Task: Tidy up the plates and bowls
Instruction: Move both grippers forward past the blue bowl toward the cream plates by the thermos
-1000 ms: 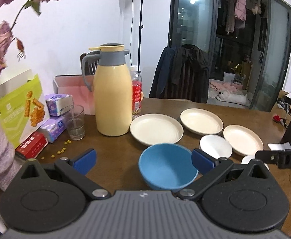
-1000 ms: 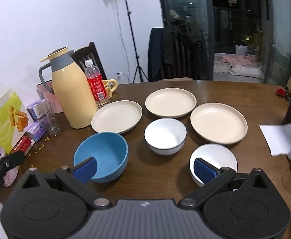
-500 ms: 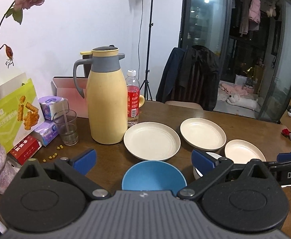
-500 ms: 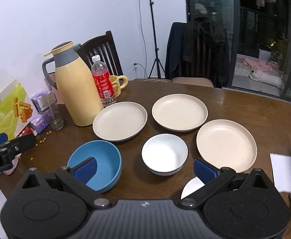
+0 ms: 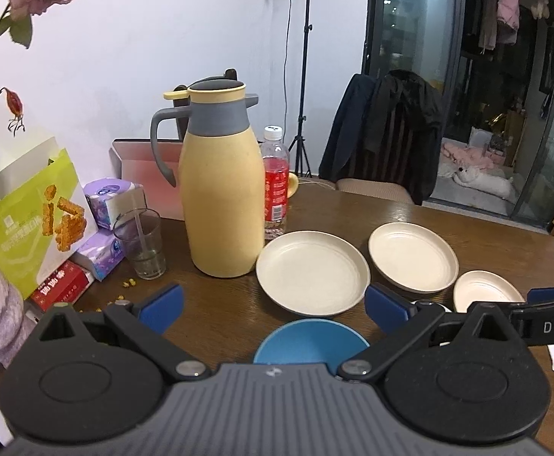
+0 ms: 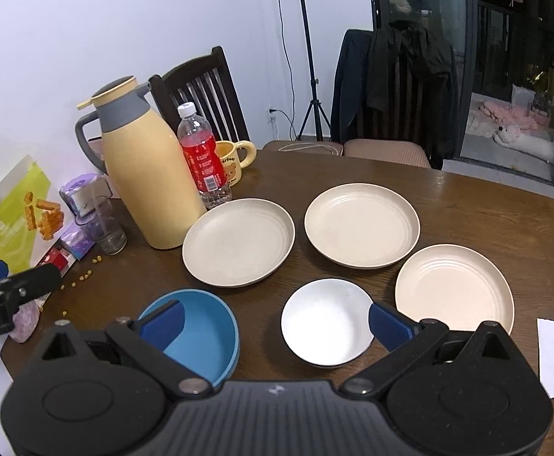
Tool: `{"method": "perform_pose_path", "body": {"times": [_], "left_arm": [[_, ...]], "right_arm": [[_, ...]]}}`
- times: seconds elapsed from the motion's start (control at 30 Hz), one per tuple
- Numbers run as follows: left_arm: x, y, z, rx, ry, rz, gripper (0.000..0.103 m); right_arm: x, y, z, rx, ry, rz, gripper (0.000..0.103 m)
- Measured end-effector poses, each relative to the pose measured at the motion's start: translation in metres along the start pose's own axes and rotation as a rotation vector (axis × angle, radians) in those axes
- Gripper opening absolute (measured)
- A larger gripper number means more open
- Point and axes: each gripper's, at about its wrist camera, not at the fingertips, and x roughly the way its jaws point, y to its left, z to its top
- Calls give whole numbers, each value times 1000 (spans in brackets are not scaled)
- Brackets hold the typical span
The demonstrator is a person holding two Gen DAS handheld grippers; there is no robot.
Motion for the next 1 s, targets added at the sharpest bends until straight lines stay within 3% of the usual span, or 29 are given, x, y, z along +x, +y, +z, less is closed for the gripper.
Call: {"method": "perform_pose_path", "body": {"times": [0.6,1.0], "left_arm": [[101,26,51,-27,147,33,103],[186,38,61,-67,254,37,103]], "right_arm": [[98,10,57,56,130,18,103],[178,1,81,95,222,7,103]]}}
